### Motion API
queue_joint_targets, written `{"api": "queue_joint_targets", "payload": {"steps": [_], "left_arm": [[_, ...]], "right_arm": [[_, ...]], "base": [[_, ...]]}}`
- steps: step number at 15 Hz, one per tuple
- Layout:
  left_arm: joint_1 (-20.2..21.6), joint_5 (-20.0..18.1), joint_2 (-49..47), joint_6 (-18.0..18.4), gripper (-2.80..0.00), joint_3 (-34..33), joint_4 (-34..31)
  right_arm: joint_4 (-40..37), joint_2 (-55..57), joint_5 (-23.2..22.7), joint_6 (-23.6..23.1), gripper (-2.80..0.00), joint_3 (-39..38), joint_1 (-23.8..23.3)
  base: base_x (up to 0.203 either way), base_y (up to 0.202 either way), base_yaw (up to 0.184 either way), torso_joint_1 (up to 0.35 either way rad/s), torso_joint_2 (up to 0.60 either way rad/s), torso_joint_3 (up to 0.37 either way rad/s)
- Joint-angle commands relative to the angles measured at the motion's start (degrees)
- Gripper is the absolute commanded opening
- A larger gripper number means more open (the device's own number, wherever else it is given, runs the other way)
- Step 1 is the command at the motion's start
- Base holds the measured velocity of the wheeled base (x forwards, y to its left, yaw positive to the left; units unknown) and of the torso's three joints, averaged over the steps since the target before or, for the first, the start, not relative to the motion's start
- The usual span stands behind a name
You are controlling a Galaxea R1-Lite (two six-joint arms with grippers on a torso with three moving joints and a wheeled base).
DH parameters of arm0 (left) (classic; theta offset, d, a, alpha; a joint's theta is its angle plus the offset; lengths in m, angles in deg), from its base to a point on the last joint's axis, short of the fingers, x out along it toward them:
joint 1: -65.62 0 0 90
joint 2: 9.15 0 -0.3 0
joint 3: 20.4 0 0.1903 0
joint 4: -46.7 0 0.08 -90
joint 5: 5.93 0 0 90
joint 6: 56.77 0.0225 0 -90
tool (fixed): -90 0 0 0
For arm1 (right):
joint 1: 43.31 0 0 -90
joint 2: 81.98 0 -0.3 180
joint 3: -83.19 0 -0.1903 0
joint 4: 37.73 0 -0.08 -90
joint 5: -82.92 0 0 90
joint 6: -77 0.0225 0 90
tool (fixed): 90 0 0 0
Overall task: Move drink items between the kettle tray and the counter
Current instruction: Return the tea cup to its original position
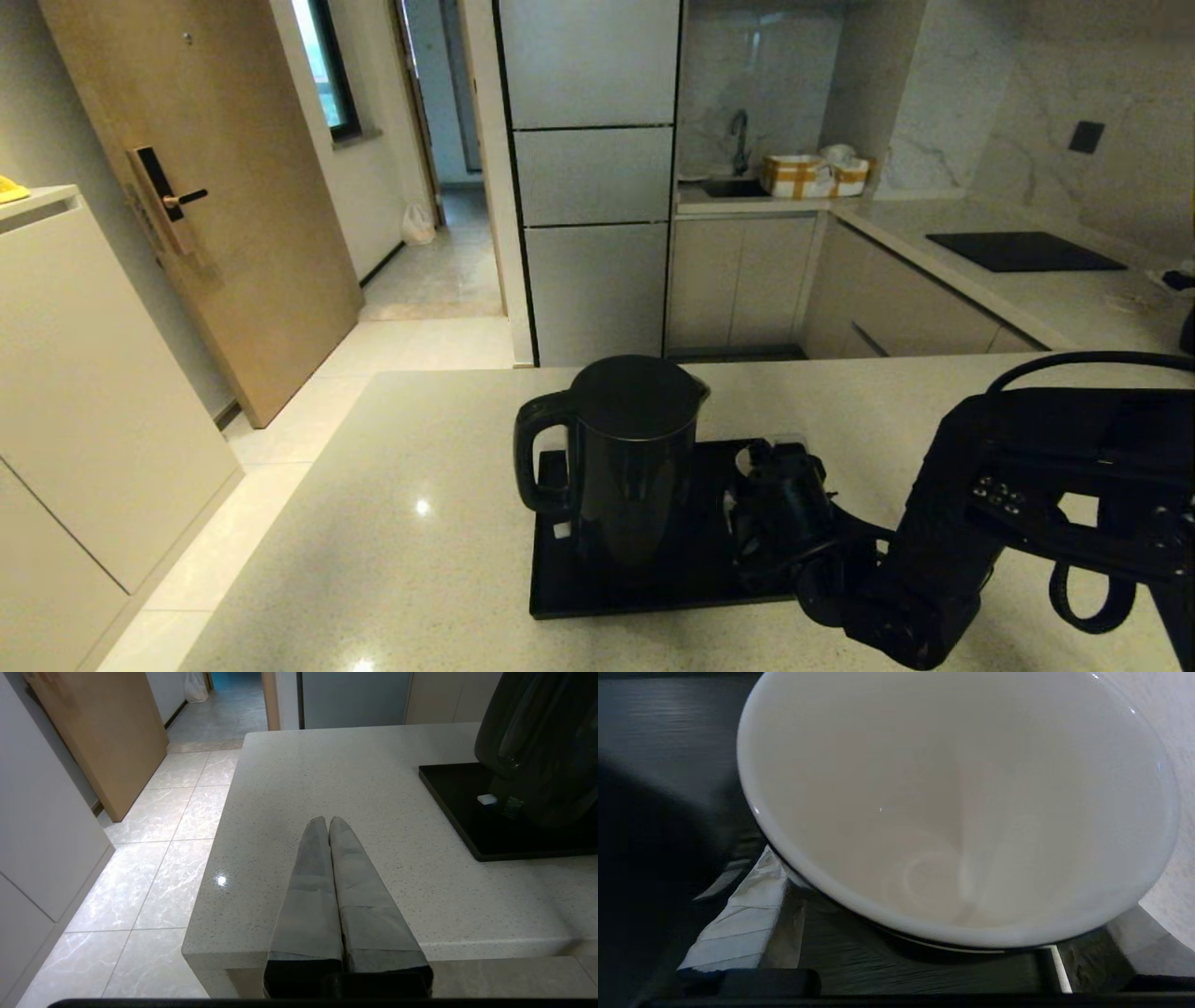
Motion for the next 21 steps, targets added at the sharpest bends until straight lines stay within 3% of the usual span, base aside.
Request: {"api": "queue_joint_targets", "payload": {"steps": [1,18,19,21], "left_arm": [[0.0,0.0,-0.1,0.0,-2.80,0.0,0.0],[0.0,0.0,-0.1,0.0,-2.80,0.0,0.0],[0.0,0.0,-0.1,0.0,-2.80,0.0,0.0],[0.0,0.0,-0.1,0.0,-2.80,0.0,0.0]], "right_arm": [[0.4,1.1,-0.1,0.2,-2.80,-0.4,0.0],[-0.4,-1.0,-1.5,2.0,-2.80,-2.5,-0.6],[-0.3,-0.5,-1.4,1.9,0.00,-2.3,-0.6],[0.1,-0.4,-1.3,1.9,0.00,-2.5,-0.6]], "base": [[0.000,0.000,0.000,0.000,0.00,0.000],[0.000,0.000,0.000,0.000,0.00,0.000],[0.000,0.000,0.000,0.000,0.00,0.000],[0.000,0.000,0.000,0.000,0.00,0.000]]}}
